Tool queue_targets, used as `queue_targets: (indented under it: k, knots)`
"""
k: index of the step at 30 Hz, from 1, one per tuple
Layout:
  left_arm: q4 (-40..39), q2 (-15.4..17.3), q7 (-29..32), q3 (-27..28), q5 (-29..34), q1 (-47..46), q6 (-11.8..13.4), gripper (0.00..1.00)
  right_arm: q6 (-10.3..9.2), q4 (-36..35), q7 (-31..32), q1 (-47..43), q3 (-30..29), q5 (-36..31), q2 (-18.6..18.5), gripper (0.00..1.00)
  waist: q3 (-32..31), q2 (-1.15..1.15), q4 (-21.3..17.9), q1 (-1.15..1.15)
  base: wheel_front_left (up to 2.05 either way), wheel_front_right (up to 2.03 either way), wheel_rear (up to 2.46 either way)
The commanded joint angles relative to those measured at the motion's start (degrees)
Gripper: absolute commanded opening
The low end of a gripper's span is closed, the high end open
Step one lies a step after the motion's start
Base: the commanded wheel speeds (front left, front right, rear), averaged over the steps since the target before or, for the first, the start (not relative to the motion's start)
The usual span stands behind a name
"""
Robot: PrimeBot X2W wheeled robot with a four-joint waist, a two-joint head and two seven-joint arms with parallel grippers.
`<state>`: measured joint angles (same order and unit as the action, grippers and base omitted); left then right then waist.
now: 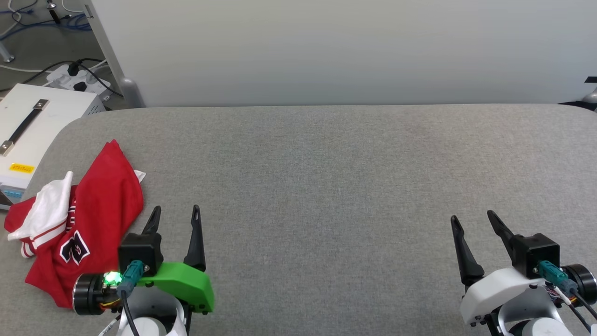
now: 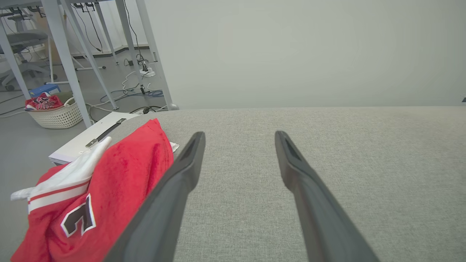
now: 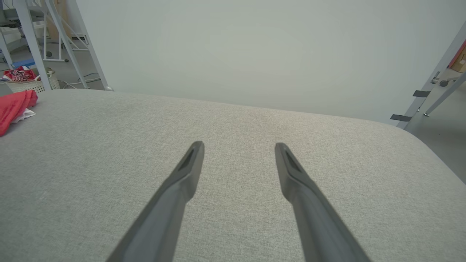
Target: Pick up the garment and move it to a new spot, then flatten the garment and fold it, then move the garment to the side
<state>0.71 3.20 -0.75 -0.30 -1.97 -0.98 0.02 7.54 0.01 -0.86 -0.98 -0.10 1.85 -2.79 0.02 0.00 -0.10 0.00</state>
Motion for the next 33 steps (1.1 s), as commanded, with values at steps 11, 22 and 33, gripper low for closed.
queue_targets:
  k: [11,22,33]
  knots:
    - [0.9,-0.1,-1.8,-0.5,-1.8,-0.2,-1.1,1.0,-0.01,-0.7,-1.7,0.2,-0.8,2.7,0.0,1.0,0.1,0.0,-0.4,0.0,0.0,0.0,0.0]
    - [2.1,-0.1,-3.2,-0.6,-3.3,-0.5,-1.8,1.0,-0.01,-2.2,-2.0,0.0,-1.5,5.0,0.0,1.0,0.1,0.0,-0.6,0.0,0.0,0.0,0.0]
    - [3.1,-0.1,-4.5,-0.4,-4.6,-1.0,-2.4,1.0,-0.02,-3.8,-1.7,0.0,-1.6,4.9,0.0,1.0,0.2,0.0,0.2,0.0,0.0,0.0,0.0]
